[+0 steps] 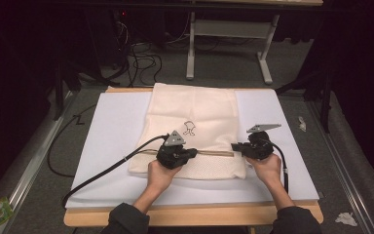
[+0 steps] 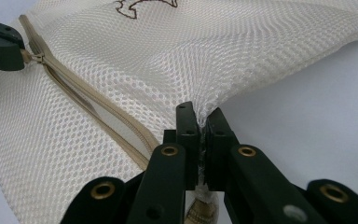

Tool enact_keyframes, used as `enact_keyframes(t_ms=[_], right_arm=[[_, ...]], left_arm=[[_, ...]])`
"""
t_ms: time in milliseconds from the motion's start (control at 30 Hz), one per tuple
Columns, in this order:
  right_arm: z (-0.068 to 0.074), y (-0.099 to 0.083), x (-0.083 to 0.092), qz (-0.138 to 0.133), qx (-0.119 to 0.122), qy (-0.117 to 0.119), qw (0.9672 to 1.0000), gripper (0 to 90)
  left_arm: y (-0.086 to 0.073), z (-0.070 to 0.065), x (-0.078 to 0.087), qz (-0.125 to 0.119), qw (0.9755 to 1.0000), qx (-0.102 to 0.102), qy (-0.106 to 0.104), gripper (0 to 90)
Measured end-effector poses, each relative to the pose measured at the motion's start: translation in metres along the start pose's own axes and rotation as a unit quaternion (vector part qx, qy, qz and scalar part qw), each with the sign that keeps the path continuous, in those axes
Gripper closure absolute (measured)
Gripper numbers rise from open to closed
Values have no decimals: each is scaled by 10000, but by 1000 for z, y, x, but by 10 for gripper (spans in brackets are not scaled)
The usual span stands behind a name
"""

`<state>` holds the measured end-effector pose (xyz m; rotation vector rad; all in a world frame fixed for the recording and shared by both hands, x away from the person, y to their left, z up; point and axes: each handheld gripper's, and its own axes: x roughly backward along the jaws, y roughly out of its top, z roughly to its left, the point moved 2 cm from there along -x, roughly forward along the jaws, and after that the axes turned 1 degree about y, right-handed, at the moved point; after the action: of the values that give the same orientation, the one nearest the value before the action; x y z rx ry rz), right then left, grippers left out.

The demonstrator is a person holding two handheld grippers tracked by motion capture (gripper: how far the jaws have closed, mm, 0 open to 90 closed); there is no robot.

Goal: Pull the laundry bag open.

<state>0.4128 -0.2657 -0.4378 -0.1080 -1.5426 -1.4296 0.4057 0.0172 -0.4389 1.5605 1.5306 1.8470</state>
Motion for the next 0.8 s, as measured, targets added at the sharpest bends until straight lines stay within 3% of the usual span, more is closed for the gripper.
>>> enact_keyframes(t_ms=[100,800], right_arm=[[1,0,0,21,85,-19,10000,885],[0,1,-3,45,95,-89,9999,885]], left_arm=[[0,0,1,-14,10000,-5,-1,872],[3,3,11,-146,9999,7,47,872]])
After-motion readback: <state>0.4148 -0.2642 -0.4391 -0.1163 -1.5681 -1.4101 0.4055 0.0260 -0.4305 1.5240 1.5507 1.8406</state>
